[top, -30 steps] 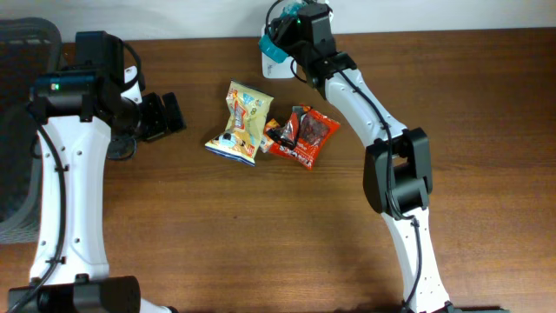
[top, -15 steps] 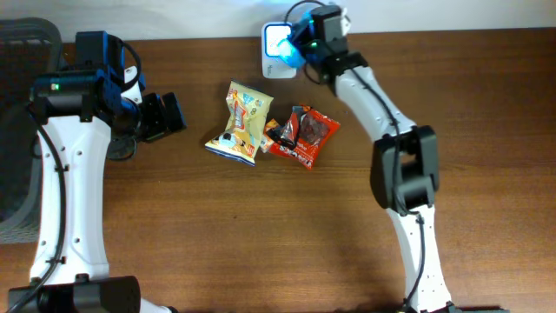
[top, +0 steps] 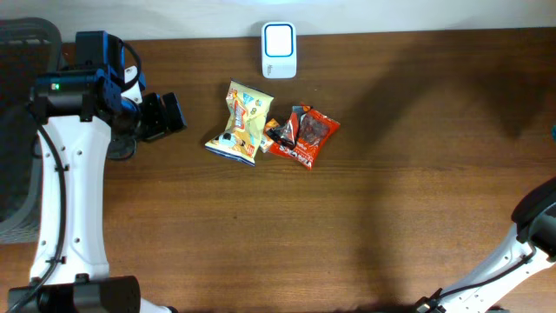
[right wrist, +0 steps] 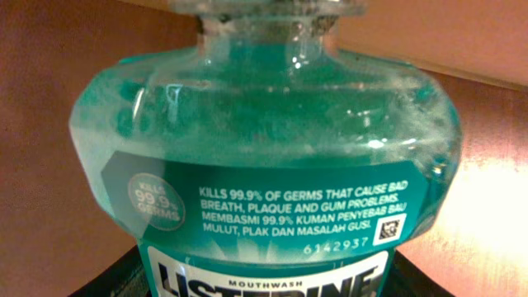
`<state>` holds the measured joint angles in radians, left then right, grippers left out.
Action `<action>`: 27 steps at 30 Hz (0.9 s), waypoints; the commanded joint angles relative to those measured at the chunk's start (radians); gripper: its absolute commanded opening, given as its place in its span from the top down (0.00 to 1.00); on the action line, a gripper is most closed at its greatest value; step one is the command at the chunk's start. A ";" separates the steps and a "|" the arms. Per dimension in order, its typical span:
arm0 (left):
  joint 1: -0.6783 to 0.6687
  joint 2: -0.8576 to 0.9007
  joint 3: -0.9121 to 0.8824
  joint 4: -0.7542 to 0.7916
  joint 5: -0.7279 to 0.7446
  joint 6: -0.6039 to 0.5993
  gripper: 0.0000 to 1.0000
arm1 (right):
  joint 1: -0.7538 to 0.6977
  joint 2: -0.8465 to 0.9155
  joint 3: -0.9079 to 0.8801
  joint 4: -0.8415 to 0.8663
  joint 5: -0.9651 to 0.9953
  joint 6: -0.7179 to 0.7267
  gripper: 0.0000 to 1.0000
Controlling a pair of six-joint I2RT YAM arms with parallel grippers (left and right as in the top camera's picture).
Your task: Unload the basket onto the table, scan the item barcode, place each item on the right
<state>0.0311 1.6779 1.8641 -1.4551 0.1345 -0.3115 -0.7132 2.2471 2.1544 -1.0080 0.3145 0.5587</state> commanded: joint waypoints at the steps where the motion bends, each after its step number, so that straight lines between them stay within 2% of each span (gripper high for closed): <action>1: 0.000 0.001 0.002 0.002 0.006 -0.010 0.01 | -0.029 0.035 -0.101 0.097 0.032 -0.031 0.55; 3: 0.000 0.001 0.002 0.003 0.006 -0.010 0.01 | -0.035 0.072 -0.148 0.155 -0.058 -0.029 0.55; 4: 0.000 0.001 0.002 0.002 0.006 -0.010 0.01 | -0.036 0.098 -0.155 0.164 -0.061 -0.007 0.52; 8: 0.000 0.001 0.002 0.002 0.006 -0.010 0.01 | -0.072 0.133 -0.155 0.163 -0.072 0.007 0.51; 11: 0.000 0.001 0.002 0.002 0.006 -0.010 0.01 | -0.127 0.132 -0.154 0.132 -0.072 0.005 0.30; 12: 0.000 0.001 0.002 0.002 0.006 -0.010 0.01 | -0.137 0.132 -0.147 0.116 -0.079 -0.005 0.19; 14: 0.000 0.001 0.002 0.002 0.006 -0.010 0.01 | -0.145 0.127 -0.095 0.051 -0.079 -0.005 0.03; 17: 0.000 0.001 0.002 0.002 0.006 -0.010 0.01 | -0.143 0.109 0.076 -0.113 -0.110 -0.012 0.01; 18: 0.000 0.001 0.002 0.002 0.006 -0.010 0.01 | -0.140 0.102 0.153 -0.165 -0.272 -0.100 0.01; 20: 0.000 0.001 0.002 0.002 0.006 -0.010 0.01 | -0.121 0.101 0.267 -0.246 -0.733 -0.231 0.01; 21: 0.000 0.001 0.002 0.002 0.006 -0.010 0.01 | -0.088 0.101 0.275 -0.279 -0.901 -0.241 0.01; 22: 0.000 0.001 0.002 0.002 0.006 -0.010 0.01 | -0.036 0.102 0.269 -0.319 -0.974 -0.279 0.01; 24: 0.000 0.001 0.002 0.002 0.006 -0.010 0.01 | 0.126 0.103 0.267 -0.418 -0.972 -0.436 0.01; 27: 0.000 0.001 0.002 0.002 0.006 -0.010 0.01 | 0.481 0.119 0.242 -0.478 -0.780 -0.458 0.01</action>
<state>0.0315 1.6779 1.8641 -1.4532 0.1341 -0.3115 -0.4160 2.3726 2.4123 -1.4815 -0.5529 0.1547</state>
